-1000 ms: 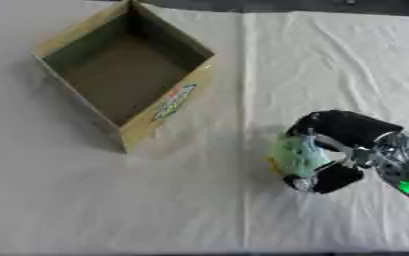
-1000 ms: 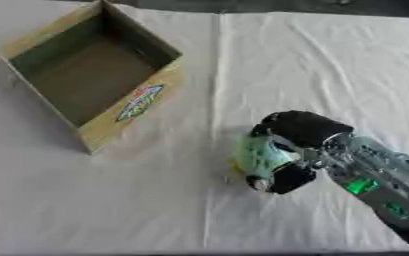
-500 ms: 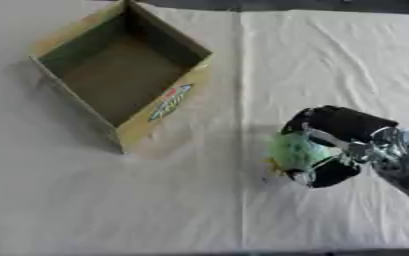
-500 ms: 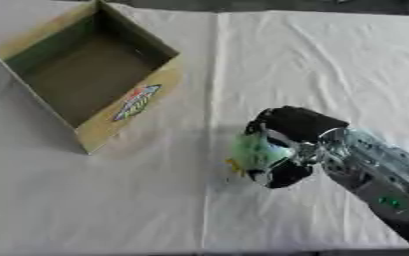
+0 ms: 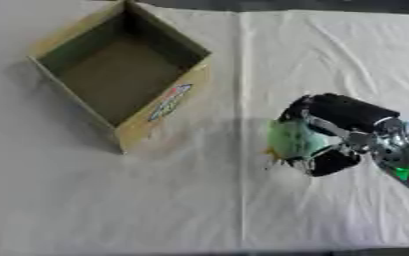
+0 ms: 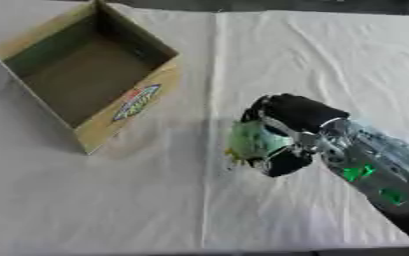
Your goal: Pick up objects on the table and place them in the box.
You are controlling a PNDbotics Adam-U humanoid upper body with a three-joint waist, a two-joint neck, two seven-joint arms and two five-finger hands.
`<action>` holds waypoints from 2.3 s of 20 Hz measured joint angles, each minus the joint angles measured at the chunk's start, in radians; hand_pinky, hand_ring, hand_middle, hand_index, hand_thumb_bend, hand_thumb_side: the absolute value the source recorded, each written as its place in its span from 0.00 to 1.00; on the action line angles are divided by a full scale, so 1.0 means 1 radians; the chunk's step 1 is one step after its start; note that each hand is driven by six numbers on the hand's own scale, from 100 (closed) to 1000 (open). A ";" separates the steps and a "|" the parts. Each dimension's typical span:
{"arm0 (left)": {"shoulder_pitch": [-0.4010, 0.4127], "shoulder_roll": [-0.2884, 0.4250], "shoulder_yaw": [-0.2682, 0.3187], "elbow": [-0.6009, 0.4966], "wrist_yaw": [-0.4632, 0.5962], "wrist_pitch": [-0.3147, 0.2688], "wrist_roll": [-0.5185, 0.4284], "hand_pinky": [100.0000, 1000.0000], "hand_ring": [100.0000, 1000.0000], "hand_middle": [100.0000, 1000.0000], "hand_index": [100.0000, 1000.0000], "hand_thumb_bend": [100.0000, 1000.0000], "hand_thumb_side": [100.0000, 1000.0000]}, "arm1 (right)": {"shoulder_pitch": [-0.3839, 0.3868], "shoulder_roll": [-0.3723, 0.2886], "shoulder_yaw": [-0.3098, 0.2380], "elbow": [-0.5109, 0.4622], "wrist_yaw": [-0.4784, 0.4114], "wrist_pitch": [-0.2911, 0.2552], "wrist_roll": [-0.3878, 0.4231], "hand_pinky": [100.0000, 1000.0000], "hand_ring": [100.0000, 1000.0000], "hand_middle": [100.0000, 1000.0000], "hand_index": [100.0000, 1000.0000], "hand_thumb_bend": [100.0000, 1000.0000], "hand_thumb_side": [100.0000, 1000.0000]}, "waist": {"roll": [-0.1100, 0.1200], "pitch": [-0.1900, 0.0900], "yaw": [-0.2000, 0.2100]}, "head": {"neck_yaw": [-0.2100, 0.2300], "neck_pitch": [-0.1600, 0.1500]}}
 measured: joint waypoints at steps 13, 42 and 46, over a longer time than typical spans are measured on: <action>-0.008 -0.001 -0.007 0.000 0.007 0.003 -0.009 0.28 0.52 0.70 0.83 0.00 0.73 | -0.213 -0.013 -0.062 0.000 0.075 -0.038 -0.084 0.84 0.79 0.50 0.72 0.00 0.19 | 0.005 0.002 0.036 | -0.022 -0.015; -0.068 -0.019 -0.019 0.000 0.039 -0.029 0.006 0.28 0.51 0.70 0.83 0.00 0.70 | -0.738 0.754 -0.037 0.594 0.645 -0.004 -0.182 0.84 0.78 0.49 0.71 0.00 0.15 | 0.018 0.039 0.116 | -0.108 -0.054; -0.079 -0.027 -0.019 0.000 0.047 -0.062 0.041 0.28 0.51 0.69 0.83 0.00 0.70 | -0.730 0.794 -0.037 0.682 0.690 -0.010 -0.220 0.84 0.78 0.49 0.71 0.00 0.15 | 0.015 0.043 0.129 | -0.120 -0.054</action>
